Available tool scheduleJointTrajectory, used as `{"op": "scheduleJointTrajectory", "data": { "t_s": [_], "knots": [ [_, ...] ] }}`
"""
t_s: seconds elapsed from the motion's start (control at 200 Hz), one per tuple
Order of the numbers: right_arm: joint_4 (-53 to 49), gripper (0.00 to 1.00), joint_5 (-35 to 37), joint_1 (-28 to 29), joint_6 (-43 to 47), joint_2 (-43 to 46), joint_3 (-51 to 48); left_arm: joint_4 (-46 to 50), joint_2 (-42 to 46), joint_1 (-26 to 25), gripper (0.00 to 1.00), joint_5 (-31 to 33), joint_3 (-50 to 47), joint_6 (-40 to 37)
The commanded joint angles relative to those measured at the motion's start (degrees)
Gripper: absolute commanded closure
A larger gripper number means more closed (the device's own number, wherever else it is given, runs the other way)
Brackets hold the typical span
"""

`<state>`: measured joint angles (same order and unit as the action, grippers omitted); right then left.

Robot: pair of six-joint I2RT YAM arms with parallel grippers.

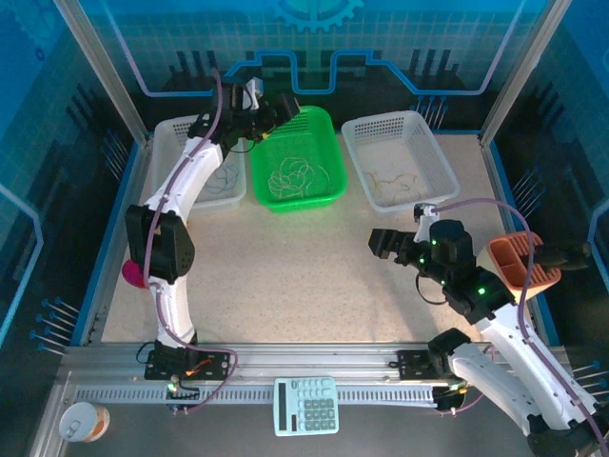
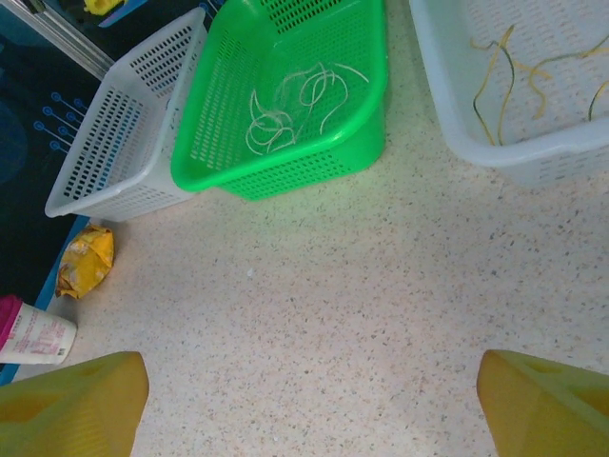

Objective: Untangle the cables

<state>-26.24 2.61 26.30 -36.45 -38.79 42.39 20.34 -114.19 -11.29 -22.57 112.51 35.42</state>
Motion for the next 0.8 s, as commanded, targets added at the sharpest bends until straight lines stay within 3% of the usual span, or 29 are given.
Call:
{"op": "scheduleJointTrajectory", "data": {
  "t_s": [0.0,0.12,0.38,0.605,0.795],
  "knots": [
    [-2.05,0.01,2.39,0.65,2.04,0.47,2.57,6.16,5.01,0.3,0.01,1.71,1.82,-7.6],
    [-2.57,0.0,4.85,0.63,3.68,-0.47,3.73,4.94,11.1,0.3,0.01,1.91,-4.1,-10.01],
    [-2.83,0.0,16.26,0.73,8.03,-2.34,4.52,-6.25,32.94,0.06,0.01,5.43,-29.54,-12.15],
    [9.91,0.0,26.14,0.77,8.42,-1.39,-5.43,-16.68,52.32,-0.21,0.01,17.83,-53.1,-17.53],
    [15.76,0.0,32.25,1.02,17.19,-4.18,-8.96,-29.69,65.16,-0.25,0.01,34.21,-73.66,-27.7]
  ]
}}
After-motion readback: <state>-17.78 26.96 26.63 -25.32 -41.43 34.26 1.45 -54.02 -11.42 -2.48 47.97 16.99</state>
